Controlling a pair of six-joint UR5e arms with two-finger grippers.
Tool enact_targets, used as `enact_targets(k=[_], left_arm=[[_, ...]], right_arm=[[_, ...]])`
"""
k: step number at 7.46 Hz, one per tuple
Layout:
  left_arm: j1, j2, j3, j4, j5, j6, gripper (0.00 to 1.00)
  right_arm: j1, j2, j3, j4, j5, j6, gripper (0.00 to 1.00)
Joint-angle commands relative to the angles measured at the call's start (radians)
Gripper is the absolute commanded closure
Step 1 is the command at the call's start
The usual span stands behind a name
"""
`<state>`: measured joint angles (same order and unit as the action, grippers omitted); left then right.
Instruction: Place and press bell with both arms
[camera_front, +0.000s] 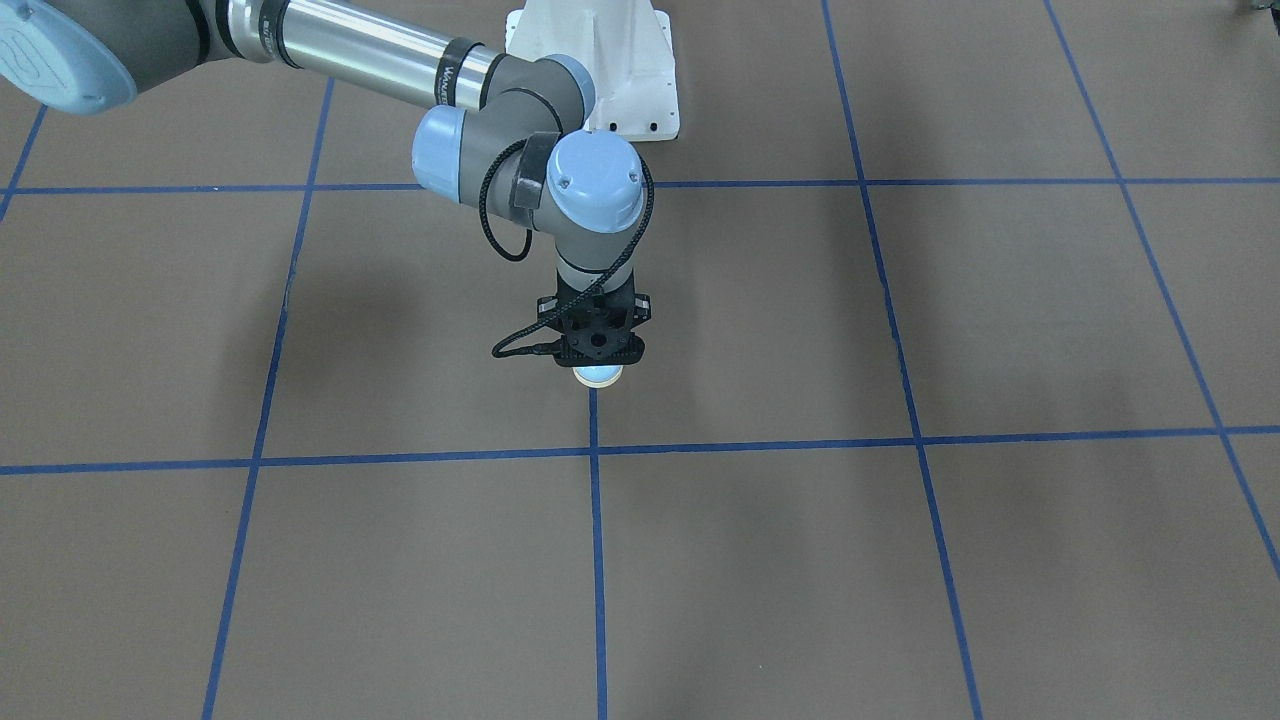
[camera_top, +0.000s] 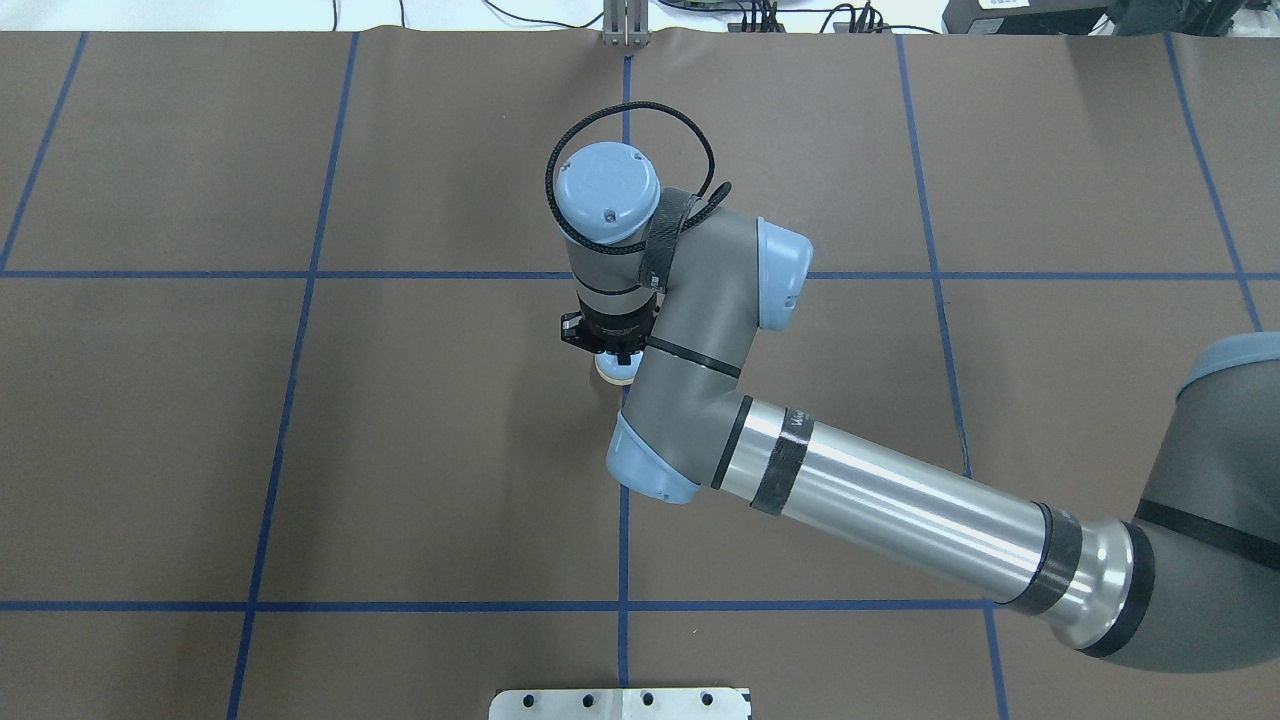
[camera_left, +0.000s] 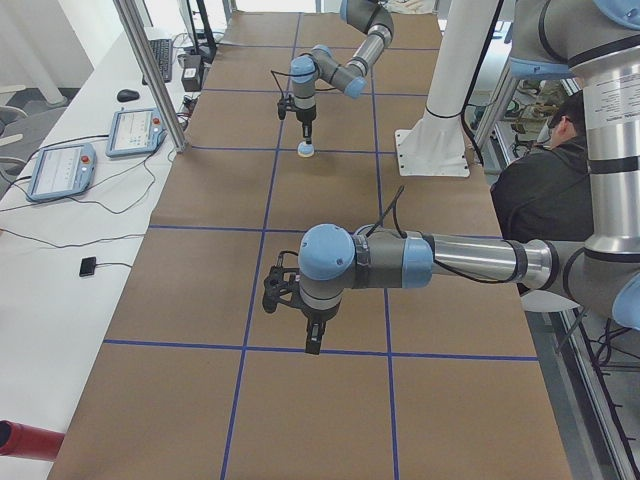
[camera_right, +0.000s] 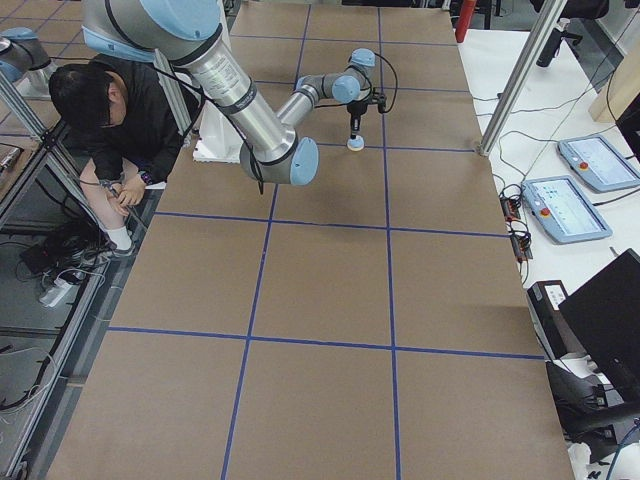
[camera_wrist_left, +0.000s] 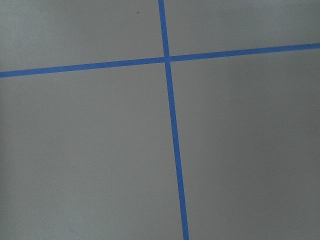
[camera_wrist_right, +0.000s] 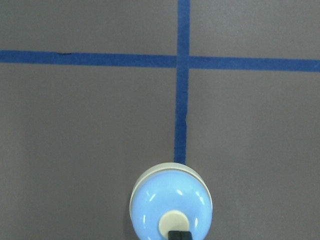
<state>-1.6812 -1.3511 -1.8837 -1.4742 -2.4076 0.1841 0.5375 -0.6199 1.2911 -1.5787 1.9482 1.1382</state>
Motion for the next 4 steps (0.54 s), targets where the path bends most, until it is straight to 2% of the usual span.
enact_targets(k=[1,3,4], left_arm=[[0.0,0.004,-0.002,-0.002,-0.001,0.0,0.0],[0.0,0.004,0.0,-0.002,-0.001,0.0,0.0],[0.0,0.004,0.001,-0.002,-0.001,0.0,0.0]], right_arm=[[-0.001,0.0,-0.001,0.0,0.0,0.0,1.0],[0.009,0.005,0.019,-0.003,0.003,-0.002,1.0],[0.033,0.003,0.042,-0.004,0.011,-0.002,0.89]])
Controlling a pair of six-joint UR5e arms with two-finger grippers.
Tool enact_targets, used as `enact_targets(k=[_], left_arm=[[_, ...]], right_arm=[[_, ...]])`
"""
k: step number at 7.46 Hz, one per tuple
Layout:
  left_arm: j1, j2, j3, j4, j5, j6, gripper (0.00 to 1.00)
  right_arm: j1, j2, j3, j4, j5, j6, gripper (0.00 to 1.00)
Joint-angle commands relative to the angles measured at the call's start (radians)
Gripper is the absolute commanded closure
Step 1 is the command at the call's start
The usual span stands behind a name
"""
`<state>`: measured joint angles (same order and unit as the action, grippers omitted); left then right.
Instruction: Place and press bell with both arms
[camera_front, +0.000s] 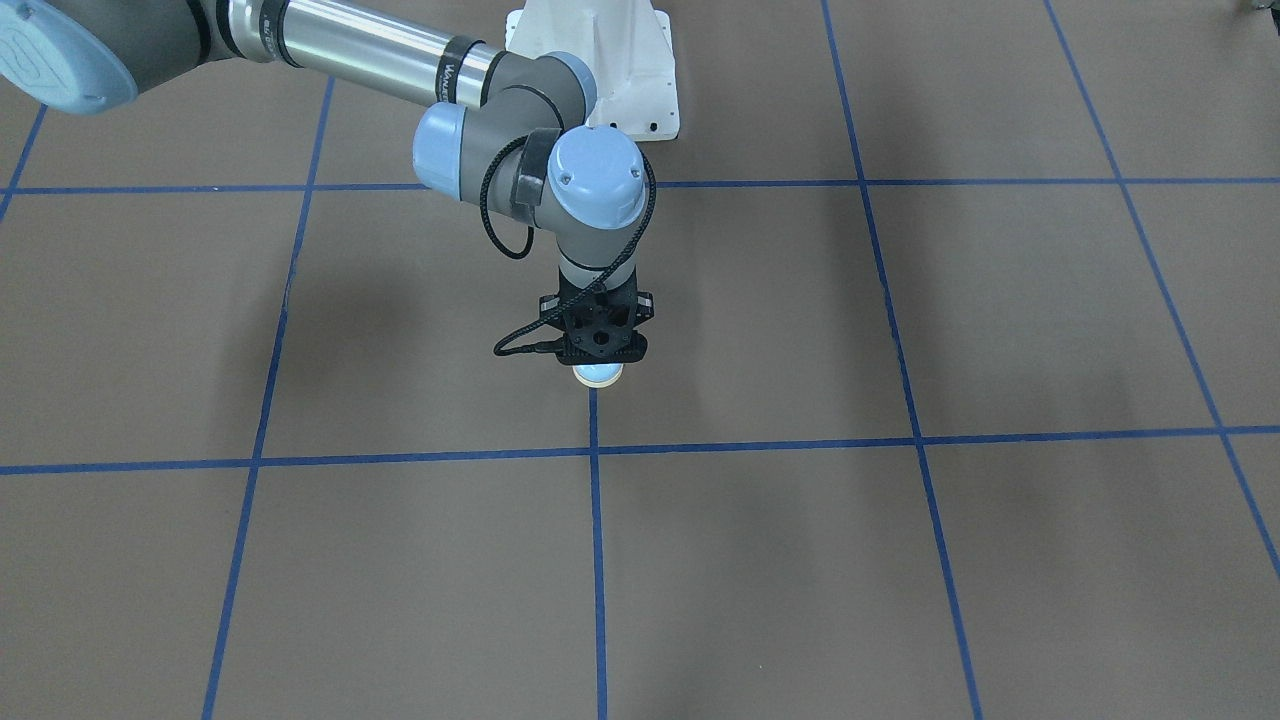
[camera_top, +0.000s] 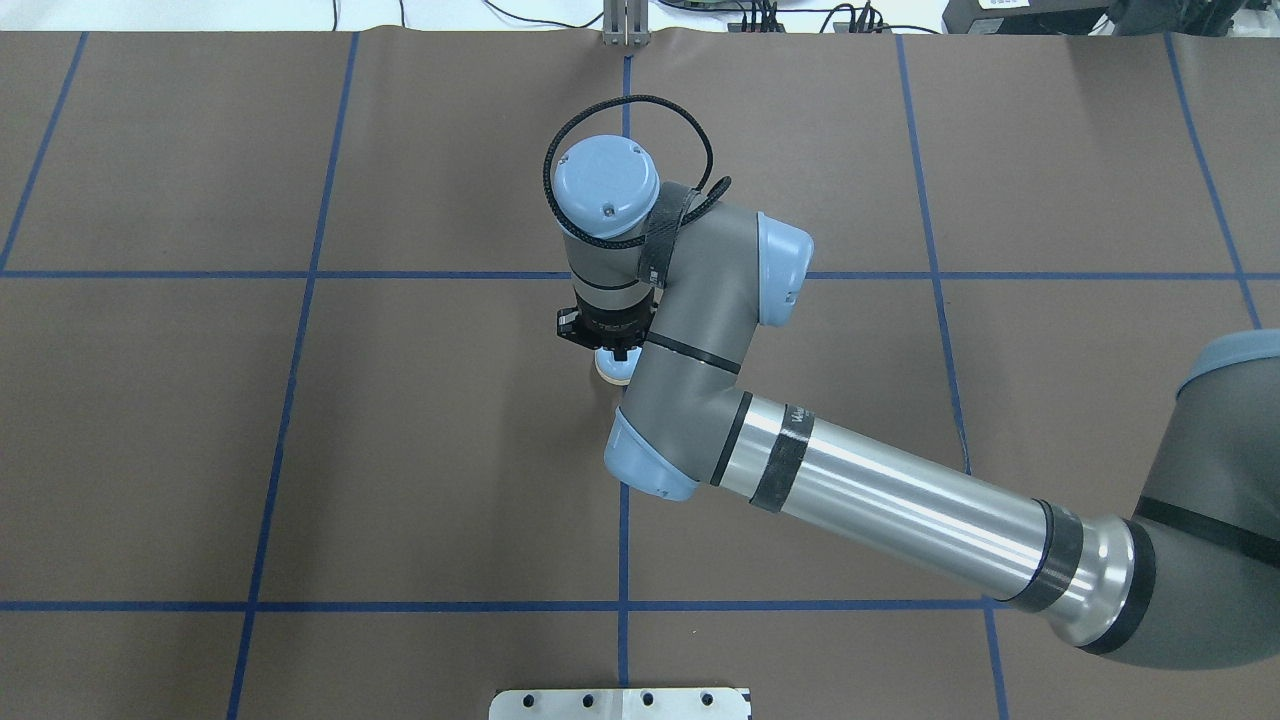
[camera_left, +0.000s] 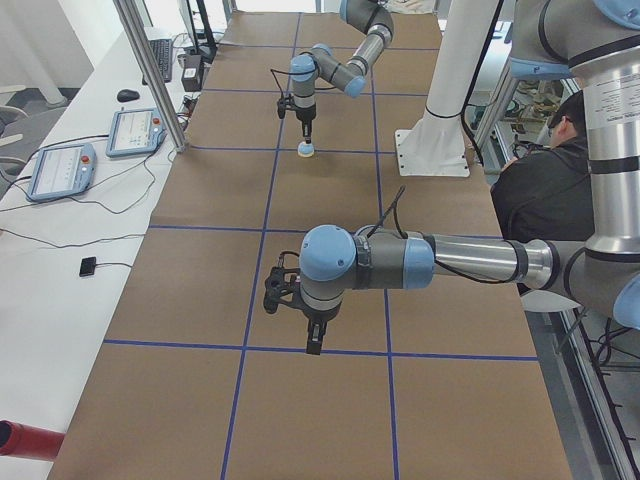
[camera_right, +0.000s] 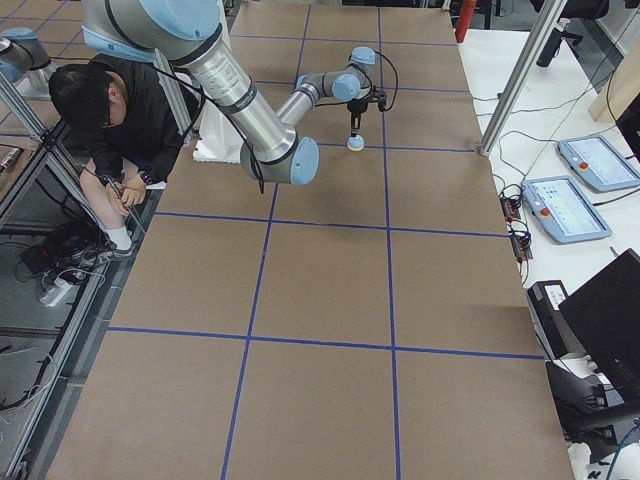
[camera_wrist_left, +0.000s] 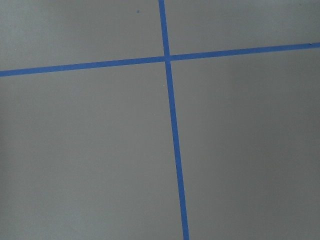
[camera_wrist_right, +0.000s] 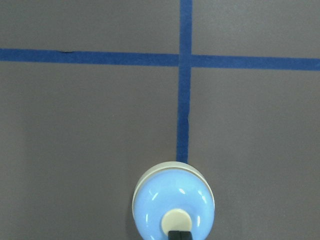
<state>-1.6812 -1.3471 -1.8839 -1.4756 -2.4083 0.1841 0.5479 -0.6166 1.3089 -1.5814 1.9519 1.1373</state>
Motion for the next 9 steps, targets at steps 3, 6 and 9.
enact_targets(k=[3,6,9], left_arm=[[0.002,0.0,0.009,-0.006,-0.002,0.002,0.0],[0.003,-0.001,0.009,-0.005,-0.008,-0.067,0.0],[0.011,-0.007,0.002,-0.026,0.033,-0.121,0.0]], right_arm=[[0.108,-0.055,0.079,-0.002,0.013,-0.022,0.01],[0.327,-0.238,0.252,-0.005,0.184,-0.224,0.01],[0.568,-0.454,0.319,-0.005,0.283,-0.605,0.01]])
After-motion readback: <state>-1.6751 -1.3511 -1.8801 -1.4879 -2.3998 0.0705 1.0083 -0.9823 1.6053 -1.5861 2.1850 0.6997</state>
